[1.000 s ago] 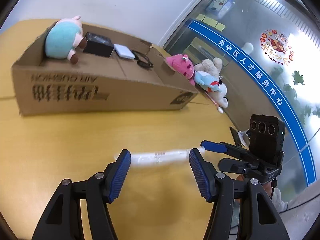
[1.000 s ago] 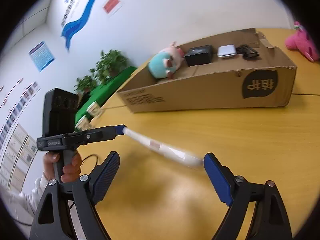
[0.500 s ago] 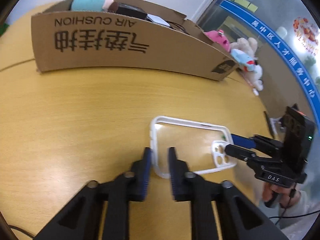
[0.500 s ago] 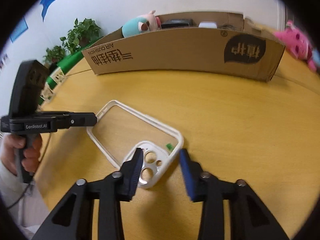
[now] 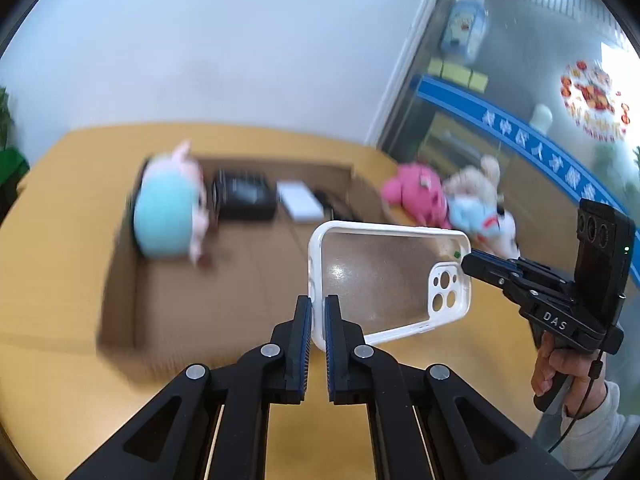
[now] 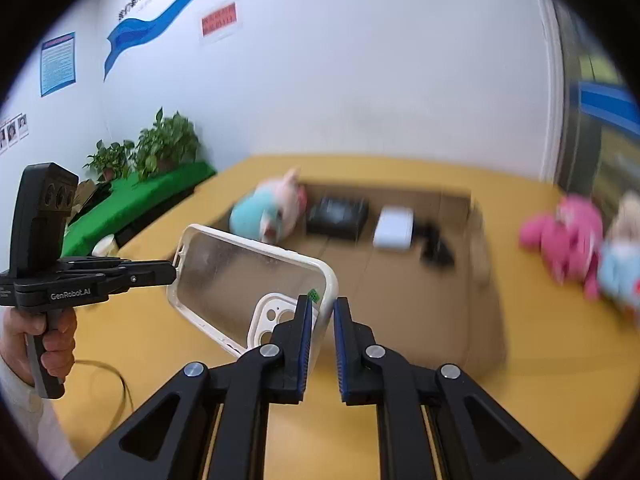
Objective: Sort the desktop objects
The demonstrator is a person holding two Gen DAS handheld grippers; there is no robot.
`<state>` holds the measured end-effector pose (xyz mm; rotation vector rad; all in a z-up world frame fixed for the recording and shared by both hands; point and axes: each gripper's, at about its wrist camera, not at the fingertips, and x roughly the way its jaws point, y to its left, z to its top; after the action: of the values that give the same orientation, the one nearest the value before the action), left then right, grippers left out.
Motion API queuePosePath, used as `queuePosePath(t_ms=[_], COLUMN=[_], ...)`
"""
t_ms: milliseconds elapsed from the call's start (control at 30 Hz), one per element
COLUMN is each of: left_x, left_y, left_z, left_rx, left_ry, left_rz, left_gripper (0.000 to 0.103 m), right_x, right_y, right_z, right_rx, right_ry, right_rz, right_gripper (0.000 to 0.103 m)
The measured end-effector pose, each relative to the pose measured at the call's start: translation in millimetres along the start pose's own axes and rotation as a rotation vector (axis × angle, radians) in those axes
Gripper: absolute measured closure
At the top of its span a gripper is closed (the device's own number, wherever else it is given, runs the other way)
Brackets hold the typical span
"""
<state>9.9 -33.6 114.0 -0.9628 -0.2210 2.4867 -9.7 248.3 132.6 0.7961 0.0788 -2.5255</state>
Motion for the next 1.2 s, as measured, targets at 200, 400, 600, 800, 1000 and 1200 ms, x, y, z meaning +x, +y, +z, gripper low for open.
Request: queuePosePath(t_ms=[200, 400, 600, 800, 1000, 1200], left_x=[77, 171, 230, 229, 92, -15], left_y=[39, 84, 99, 98, 57, 24], left_z=[72, 82, 63, 53, 62, 12], left_rx=[-0.010, -0.095, -0.139, -0.158, 0.022, 0.171], left_ry=[0.110, 0.292, 0.481, 0.478, 0.150, -0.169], left_rz=[0.028, 0.099, 0.190, 0.243, 0.335, 0.534], left_gripper=[0.100, 0.101, 0.100, 0.092, 0.035, 0.000], right_x=[78, 190, 254, 252, 146, 58], right_y=[-52, -98, -113, -110, -77, -36], right_z=[74, 72, 41, 41, 50, -5], right_rx=[0.020, 0.112, 0.180, 0.182, 0.150, 0.124], right_ry=[0.064, 0.299, 0.503, 0.550, 0.283, 0.022], right_rz=[0.023, 0.056, 0.044, 0.003, 0.014, -0.081], right_gripper=[0.092, 0.092, 0.093, 0.093, 0.025, 0.017])
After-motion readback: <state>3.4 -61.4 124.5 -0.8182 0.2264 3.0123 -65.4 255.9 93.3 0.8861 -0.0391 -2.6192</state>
